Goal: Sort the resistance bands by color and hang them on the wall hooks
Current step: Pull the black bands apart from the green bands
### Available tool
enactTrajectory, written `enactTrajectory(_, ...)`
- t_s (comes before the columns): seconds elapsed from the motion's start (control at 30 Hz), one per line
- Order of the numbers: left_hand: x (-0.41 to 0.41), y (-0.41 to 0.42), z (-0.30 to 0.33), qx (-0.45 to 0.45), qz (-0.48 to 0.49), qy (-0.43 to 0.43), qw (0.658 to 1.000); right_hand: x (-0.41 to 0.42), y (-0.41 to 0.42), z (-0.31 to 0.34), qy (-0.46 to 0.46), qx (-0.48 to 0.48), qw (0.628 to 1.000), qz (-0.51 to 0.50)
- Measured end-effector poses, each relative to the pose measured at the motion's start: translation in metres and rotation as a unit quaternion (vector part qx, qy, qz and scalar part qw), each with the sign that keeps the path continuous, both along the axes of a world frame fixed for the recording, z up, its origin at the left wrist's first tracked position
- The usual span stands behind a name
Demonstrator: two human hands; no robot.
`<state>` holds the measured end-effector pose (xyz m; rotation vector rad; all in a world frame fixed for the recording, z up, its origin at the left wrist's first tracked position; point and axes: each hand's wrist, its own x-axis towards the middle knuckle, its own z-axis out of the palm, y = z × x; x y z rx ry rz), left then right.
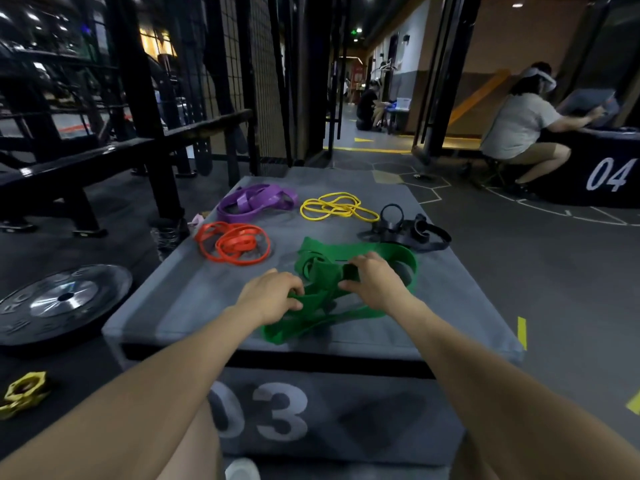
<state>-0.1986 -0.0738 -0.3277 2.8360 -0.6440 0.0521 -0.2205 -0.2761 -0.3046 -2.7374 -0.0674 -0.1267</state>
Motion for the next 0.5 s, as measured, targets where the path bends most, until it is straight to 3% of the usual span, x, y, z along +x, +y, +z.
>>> enactTrajectory(0.17, 0.034, -0.011, -0.004, -0.072, 0.035, 0.003, 0.997, 0.037, -0.011, -0.006, -0.015, 0.030, 0.999, 0.001)
enactTrajectory(0.3, 0.081, -0.019, -0.005, -0.078, 0.033, 0.008, 0.996, 0.081, -0.018, -0.011, -0.013, 0.095, 0.995, -0.006)
enactTrajectory(0.5, 0.145, -0.034, -0.002, -0.089, 0.035, 0.093, 0.991, 0.153, -0.027, -0.019, 0.017, 0.150, 0.988, 0.030)
